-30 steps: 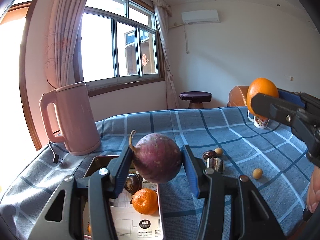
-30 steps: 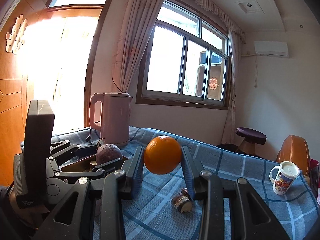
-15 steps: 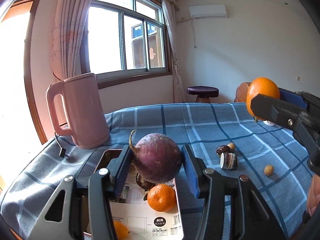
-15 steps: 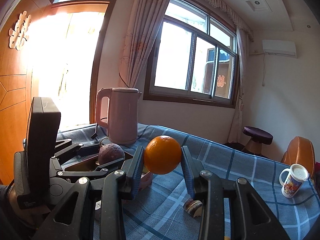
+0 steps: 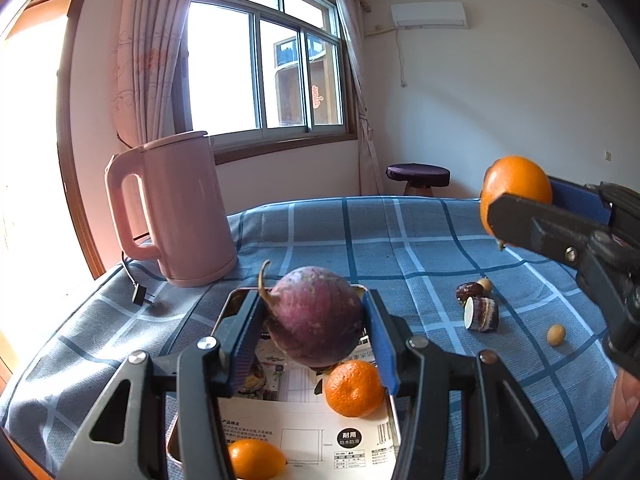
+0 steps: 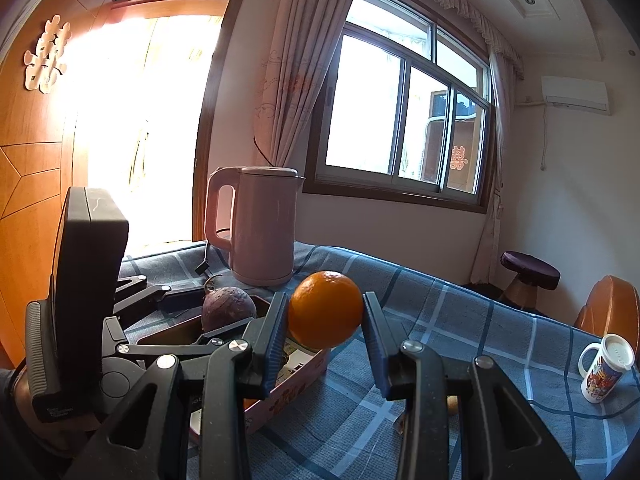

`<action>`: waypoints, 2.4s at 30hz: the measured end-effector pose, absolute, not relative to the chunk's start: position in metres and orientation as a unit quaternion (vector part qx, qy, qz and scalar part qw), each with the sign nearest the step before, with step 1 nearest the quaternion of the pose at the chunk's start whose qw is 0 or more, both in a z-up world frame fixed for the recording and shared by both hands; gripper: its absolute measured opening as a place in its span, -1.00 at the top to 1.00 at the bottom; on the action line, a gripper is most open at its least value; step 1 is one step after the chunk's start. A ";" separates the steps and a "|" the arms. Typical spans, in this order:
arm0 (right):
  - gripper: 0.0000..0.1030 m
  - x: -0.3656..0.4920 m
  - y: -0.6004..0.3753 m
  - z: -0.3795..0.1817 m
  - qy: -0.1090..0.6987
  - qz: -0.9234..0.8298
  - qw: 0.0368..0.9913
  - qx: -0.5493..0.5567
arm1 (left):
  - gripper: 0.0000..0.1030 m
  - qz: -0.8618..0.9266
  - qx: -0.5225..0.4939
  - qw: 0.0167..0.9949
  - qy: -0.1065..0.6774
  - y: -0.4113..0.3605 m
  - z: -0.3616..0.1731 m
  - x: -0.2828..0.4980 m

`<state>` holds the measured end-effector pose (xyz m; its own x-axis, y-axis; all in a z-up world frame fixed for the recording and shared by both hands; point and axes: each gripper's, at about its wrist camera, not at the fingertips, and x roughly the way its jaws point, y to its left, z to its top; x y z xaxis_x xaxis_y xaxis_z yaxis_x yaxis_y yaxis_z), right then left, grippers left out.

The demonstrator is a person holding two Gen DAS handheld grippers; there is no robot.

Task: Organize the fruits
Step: 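Lower the radish and the orange into the tin and open both tools, then move both tools back toward the remaining taro and small fruits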

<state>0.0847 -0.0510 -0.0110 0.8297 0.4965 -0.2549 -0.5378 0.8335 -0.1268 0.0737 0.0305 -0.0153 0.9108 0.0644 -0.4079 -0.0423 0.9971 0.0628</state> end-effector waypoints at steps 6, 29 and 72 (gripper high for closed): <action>0.25 0.089 -0.040 -0.016 0.115 0.281 0.948 -0.101 | -0.01 0.036 0.024 0.975 0.218 0.040 -0.018 0.076; 0.25 0.105 -0.006 -0.043 0.163 0.310 0.931 -0.100 | -0.01 0.057 0.024 0.968 0.243 0.065 -0.030 0.075; -0.01 0.101 -0.048 -0.087 0.263 0.249 0.924 -0.124 | -0.54 0.042 0.024 0.963 0.266 0.057 -0.029 0.072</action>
<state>0.1012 -0.0483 -0.0865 0.7377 0.3944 -0.5480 -0.5245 0.8458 -0.0973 0.0721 0.0568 -0.0290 0.8550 0.0945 -0.5100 -0.0684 0.9952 0.0696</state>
